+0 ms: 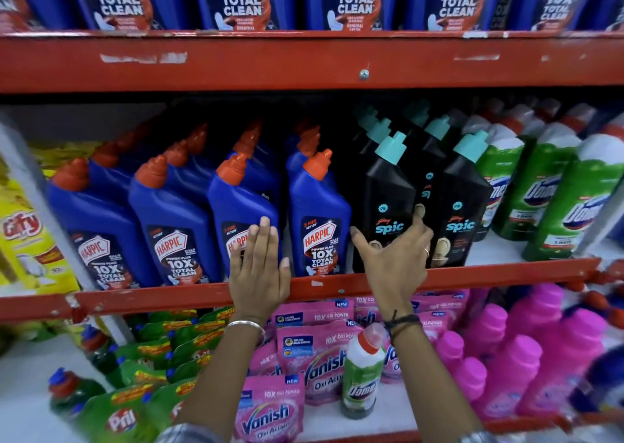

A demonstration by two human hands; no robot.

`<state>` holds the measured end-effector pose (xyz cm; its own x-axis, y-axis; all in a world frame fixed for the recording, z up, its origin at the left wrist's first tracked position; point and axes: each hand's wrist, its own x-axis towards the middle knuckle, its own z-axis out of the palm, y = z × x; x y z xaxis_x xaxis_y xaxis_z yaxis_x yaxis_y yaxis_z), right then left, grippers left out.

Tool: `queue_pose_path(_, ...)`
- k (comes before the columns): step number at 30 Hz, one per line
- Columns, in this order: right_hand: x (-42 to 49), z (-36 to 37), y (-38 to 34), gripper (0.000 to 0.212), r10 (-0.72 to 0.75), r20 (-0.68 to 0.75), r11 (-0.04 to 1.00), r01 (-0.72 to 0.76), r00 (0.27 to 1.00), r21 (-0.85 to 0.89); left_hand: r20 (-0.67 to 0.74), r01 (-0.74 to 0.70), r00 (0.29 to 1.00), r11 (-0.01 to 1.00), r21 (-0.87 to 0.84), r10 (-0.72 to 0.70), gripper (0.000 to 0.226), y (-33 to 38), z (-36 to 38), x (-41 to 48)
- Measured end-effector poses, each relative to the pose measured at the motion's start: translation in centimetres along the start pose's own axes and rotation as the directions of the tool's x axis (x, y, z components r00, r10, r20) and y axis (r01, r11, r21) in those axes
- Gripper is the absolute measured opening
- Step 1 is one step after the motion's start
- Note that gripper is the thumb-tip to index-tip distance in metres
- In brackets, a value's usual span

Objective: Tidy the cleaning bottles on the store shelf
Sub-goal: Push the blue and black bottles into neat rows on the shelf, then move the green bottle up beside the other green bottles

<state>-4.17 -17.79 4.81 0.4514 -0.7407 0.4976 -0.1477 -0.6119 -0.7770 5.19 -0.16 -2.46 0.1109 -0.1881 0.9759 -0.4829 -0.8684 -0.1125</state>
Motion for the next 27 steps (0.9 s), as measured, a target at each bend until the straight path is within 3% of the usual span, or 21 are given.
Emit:
queue_pose_path(5,-0.8,-0.3,0.4,0.099,-0.042,0.027,0.998,0.043,0.999,-0.045,0.012,0.002,1.000,1.000,-0.002,-0.002,0.058,0.0,0.0,0.0)
queue_pose_path(9,-3.4,-1.0,2.9,0.083,-0.095,0.005,0.992,0.094,0.995,0.082,0.007,-0.001,1.000,1.000,-0.005,0.001,0.059,0.1,-0.2,0.1)
queue_pose_path(14,-9.3,-1.2,8.9,0.083,0.004,0.182,0.965,-0.051,0.983,0.258,0.011,0.000,1.000,1.000,0.004,0.000,0.061,0.1,-0.3,0.2)
queue_pose_path(21,-14.9,1.6,16.2,0.105,0.172,0.435,0.969,-0.232,0.884,0.089,0.036,0.014,0.999,1.000,0.010,-0.014,0.064,0.2,-0.4,-0.1)
queue_pose_path(27,-16.8,3.3,18.3,0.088,0.228,0.459,0.957,-0.283,0.859,0.054,0.049,0.027,0.998,0.999,0.019,-0.028,0.061,0.2,-0.1,0.0)
